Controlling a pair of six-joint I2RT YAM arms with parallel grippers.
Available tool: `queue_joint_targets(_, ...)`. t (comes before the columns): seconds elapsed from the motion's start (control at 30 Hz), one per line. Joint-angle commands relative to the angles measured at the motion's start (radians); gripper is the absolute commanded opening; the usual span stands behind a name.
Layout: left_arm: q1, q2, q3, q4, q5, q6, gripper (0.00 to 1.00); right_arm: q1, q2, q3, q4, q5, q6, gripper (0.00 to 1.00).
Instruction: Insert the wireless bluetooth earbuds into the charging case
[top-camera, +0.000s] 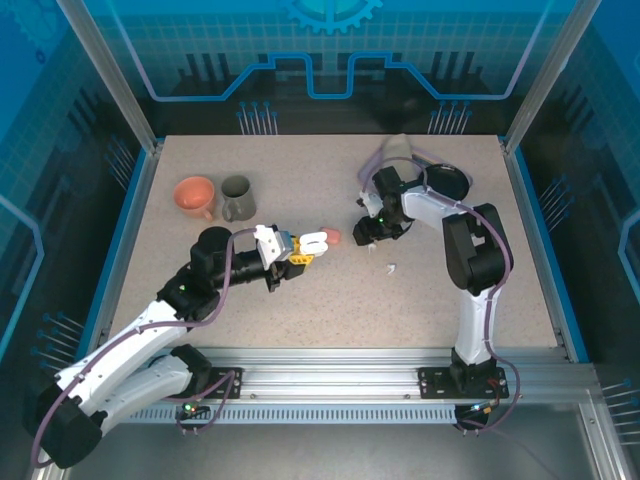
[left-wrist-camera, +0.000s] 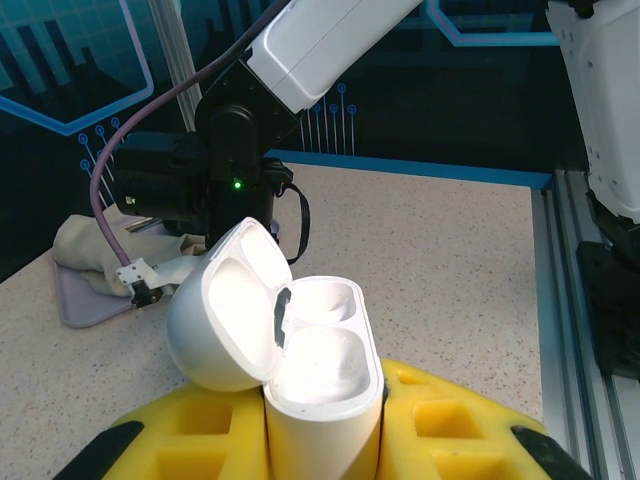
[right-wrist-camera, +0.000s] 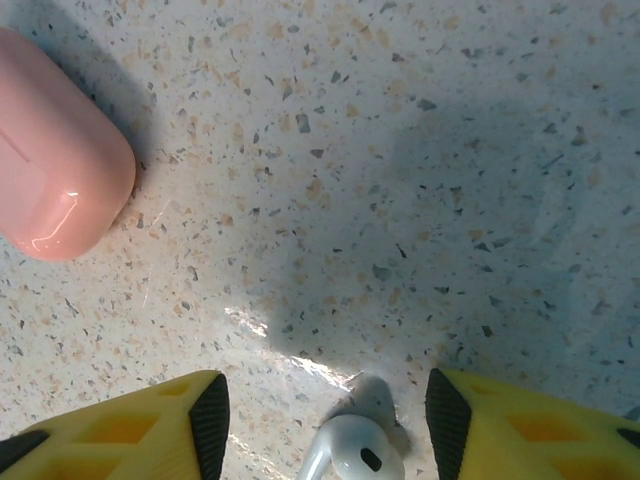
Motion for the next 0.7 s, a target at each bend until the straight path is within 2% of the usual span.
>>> queue_joint_targets(0.0, -0.01, -0.014, 0.013, -0.003, -0.005, -0.004, 0.0, 0.012, -0.006, -0.018, -0.031, -0.011, 0.008, 0.56)
queue_joint_targets(0.33, -0.009, -0.01, 0.016, -0.01, -0.006, -0.001, 0.0, 0.014, -0.03, -0.046, -0.076, -0.062, 0.003, 0.49)
queue_joint_targets(0.67, -0.01, -0.01, 0.017, -0.012, -0.005, -0.002, 0.0, 0.012, -0.041, -0.065, -0.078, -0.055, 0.013, 0.39)
